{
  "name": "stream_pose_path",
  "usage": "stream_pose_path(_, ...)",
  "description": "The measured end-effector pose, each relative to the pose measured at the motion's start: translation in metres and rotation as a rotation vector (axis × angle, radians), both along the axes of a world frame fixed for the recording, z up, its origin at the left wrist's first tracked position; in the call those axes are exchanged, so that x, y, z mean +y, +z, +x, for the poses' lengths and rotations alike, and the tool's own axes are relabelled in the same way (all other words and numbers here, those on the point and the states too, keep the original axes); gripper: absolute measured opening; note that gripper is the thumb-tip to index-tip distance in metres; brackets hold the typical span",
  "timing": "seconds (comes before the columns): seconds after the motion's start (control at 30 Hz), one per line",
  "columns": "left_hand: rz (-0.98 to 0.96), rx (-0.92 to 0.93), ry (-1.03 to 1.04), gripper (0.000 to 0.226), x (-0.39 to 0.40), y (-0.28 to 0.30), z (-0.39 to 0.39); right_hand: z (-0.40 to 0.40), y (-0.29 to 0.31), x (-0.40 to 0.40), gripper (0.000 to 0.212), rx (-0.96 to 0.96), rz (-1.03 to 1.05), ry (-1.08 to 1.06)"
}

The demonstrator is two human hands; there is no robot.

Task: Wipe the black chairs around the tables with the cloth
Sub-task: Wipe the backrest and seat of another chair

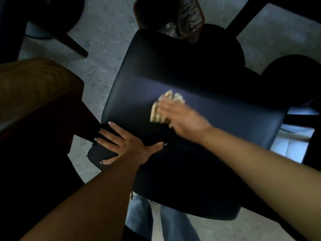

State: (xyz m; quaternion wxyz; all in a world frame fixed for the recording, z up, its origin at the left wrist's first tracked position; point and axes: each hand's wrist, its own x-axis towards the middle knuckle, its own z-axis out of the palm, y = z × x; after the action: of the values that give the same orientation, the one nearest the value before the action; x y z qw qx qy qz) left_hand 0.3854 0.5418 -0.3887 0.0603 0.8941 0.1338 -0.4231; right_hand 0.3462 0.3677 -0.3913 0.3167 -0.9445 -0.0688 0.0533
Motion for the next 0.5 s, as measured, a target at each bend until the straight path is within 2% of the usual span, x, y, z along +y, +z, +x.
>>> stream_pose_path(0.17,-0.006,0.035,-0.011,0.173,-0.001,0.002,0.003,0.041,-0.001,-0.116,0.042,0.012,-0.218,-0.778)
stream_pose_path(0.23,0.009,0.042,-0.019,0.175,-0.002,0.003,0.003,0.049,-0.004,-0.126,0.039,0.018,-0.223,-0.934)
stream_pose_path(0.33,0.029,0.022,-0.024,0.175,-0.002,0.001,0.003,0.051,-0.012,-0.091,0.047,0.015,-0.273,-0.914)
stream_pose_path(0.43,0.026,-0.001,-0.019,0.174,-0.002,-0.001,0.001,0.031,-0.015,-0.038,0.052,-0.02,-0.197,-0.756)
stream_pose_path(0.5,0.031,-0.022,-0.013,0.175,-0.002,-0.002,-0.001,0.006,-0.015,0.004,0.048,-0.06,-0.109,-0.68)
